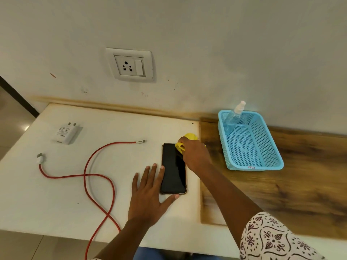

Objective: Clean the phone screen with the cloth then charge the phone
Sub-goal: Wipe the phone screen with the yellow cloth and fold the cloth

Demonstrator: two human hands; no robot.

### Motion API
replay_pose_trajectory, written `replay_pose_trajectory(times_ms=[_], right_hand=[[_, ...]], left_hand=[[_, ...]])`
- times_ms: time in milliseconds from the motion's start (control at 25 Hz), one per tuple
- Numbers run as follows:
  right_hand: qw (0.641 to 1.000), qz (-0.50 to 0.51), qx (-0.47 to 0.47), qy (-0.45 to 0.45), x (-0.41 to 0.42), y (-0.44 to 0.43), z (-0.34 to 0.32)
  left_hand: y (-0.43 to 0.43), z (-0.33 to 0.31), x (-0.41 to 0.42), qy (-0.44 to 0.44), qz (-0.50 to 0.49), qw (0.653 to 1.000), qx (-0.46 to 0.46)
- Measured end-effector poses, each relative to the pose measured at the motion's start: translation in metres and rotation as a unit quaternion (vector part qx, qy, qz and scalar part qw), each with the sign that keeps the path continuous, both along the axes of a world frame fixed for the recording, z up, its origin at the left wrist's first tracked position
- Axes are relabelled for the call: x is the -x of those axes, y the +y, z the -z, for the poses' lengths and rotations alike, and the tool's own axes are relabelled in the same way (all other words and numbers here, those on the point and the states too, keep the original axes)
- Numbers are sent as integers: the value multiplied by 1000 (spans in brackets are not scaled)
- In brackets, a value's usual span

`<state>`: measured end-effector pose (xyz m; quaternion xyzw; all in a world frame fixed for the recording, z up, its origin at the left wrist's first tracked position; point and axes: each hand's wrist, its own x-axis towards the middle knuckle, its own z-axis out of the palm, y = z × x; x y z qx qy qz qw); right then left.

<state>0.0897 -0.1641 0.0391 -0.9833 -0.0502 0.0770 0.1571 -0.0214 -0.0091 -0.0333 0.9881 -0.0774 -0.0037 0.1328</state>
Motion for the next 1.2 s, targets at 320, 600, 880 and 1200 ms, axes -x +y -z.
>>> replay_pose_trajectory(times_ms=[320,600,880,1200], right_hand=[[993,104,-61,9,-8,-1,4],[999,-5,-22,-41,25,4,35],[998,-6,50,-38,13,10,32],[985,-124,90,-80,22,35,24]], left_hand=[[-1,-1,-1,6,0,1000,-6],[-1,-3,0,5,4,1000,-4],[0,-2,0,4,2,1000,3],[2,2,-1,14,-1,1000,9]])
